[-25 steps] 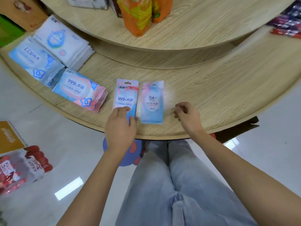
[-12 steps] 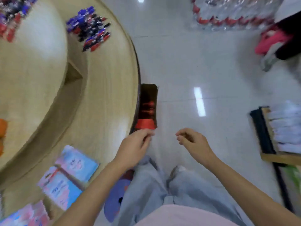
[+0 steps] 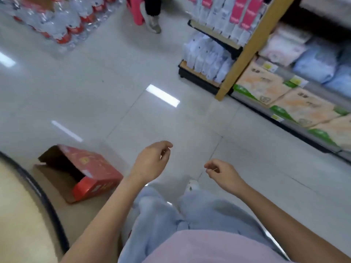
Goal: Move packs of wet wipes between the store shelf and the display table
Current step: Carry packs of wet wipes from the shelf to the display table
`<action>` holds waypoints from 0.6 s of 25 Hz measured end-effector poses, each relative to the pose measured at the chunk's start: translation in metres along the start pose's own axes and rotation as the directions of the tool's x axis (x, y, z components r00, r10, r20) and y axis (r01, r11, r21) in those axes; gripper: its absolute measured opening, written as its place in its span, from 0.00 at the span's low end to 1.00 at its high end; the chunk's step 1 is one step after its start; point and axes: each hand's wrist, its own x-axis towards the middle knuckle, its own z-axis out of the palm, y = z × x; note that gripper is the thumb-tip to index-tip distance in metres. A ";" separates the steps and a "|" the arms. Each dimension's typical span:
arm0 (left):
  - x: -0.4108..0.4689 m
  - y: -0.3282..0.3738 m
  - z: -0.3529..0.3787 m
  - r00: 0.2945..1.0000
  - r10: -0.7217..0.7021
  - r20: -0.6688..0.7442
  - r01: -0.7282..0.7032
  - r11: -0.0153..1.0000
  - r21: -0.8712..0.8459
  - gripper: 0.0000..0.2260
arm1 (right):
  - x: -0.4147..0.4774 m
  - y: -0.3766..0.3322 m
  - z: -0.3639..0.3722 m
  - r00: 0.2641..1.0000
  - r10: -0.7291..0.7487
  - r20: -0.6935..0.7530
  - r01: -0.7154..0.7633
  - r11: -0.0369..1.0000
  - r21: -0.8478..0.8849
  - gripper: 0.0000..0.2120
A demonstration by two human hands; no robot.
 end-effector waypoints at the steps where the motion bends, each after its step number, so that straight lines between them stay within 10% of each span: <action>1: 0.011 0.021 0.021 0.998 0.020 0.056 -0.021 1.000 0.011 0.11 | -0.002 0.017 -0.025 0.998 0.024 -0.051 -0.023 0.999 0.027 0.05; 15: 0.232 0.275 0.189 0.780 0.236 0.580 -0.426 0.879 0.216 0.12 | -0.011 0.190 -0.273 0.745 0.452 -0.491 -0.305 0.885 0.352 0.11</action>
